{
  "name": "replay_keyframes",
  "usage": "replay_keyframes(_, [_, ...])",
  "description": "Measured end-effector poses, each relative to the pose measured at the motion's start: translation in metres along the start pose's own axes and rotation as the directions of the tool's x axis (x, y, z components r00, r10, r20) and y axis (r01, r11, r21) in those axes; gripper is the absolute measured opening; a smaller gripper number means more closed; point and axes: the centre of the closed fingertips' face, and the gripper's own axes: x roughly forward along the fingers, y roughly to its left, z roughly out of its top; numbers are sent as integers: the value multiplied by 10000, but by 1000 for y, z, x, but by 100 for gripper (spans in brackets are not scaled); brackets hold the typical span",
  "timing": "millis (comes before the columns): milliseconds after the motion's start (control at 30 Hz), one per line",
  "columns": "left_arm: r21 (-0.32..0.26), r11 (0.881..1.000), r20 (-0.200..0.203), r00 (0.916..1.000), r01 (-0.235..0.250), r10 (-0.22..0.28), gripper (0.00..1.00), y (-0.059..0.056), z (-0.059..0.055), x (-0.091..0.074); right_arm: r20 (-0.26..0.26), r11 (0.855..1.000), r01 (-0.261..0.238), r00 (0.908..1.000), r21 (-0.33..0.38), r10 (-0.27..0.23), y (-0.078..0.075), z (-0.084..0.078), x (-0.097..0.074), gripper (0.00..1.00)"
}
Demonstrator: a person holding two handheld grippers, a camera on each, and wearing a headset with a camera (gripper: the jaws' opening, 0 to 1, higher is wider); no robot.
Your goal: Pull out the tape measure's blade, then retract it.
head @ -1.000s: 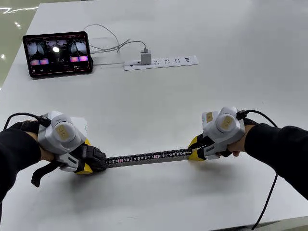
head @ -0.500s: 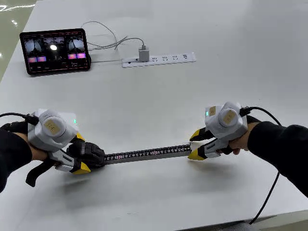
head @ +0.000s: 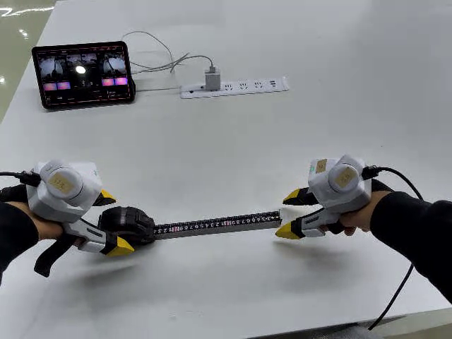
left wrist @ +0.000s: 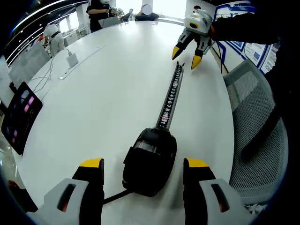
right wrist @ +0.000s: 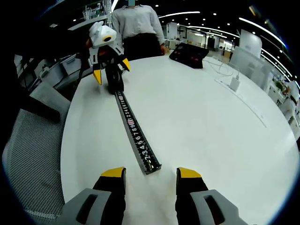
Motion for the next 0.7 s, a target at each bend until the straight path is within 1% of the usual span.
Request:
replay_keyframes(67, [-295, 9995, 163, 9998, -62, 67, 66, 1, 2, -1, 52, 9999, 121, 9999, 75, -121, -2, 0, -2, 41])
replay_keyframes(100, [-559, 9984, 381, 9992, -55, 77, 66, 1, 6, -2, 88, 9998, 163, 9998, 135, -164, -2, 0, -2, 42])
replay_keyframes(133, [-808, 9967, 717, 9973, -75, 133, 66, 2, 11, -3, 128, 9996, 212, 9997, 196, -215, -2, 1, -4, 43])
replay_keyframes(167, [-982, 9950, 837, 9961, -182, 265, 67, 4, 13, -5, 156, 9993, 268, 9995, 246, -272, -3, 1, -5, 44])
replay_keyframes(200, [-1111, 9934, 800, 9961, -282, 372, 69, 6, 12, -5, 200, 9988, 365, 9991, 315, -372, -4, 2, -5, 45])
replay_keyframes(267, [-1410, 9889, 851, 9946, -465, 589, 74, 9, 11, -6, 351, 9969, 573, 9976, 545, -593, -7, 2, -8, 47])
replay_keyframes(333, [-1560, 9864, 1053, 9921, -518, 688, 78, 9, 12, -6, 540, 9942, 795, 9950, 728, -835, -9, 3, -12, 48])
replay_keyframes(367, [-1600, 9847, 1258, 9880, -685, 892, 79, 10, 13, -8, 596, 9933, 760, 9949, 870, -814, -7, 2, -13, 48])
replay_keyframes(500, [-1921, 9778, 1402, 9838, -836, 1117, 80, 8, 12, -9, 667, 9905, 874, 9933, 1062, -948, -3, -1, -17, 50])
replay_keyframes(567, [-2067, 9735, 1517, 9798, -978, 1306, 80, 7, 11, -10, 838, 9846, 1064, 9894, 1385, -1187, -2, -1, -20, 52])
replay_keyframes(633, [-2308, 9681, 1617, 9773, -976, 1371, 80, 5, 9, -11, 942, 9826, 1153, 9871, 1453, -1298, 2, -3, -23, 54])
replay_keyframes(700, [-2410, 9649, 1677, 9748, -1042, 1471, 82, 3, 7, -12, 1010, 9771, 1539, 9803, 1469, -1696, -1, -6, -26, 56])
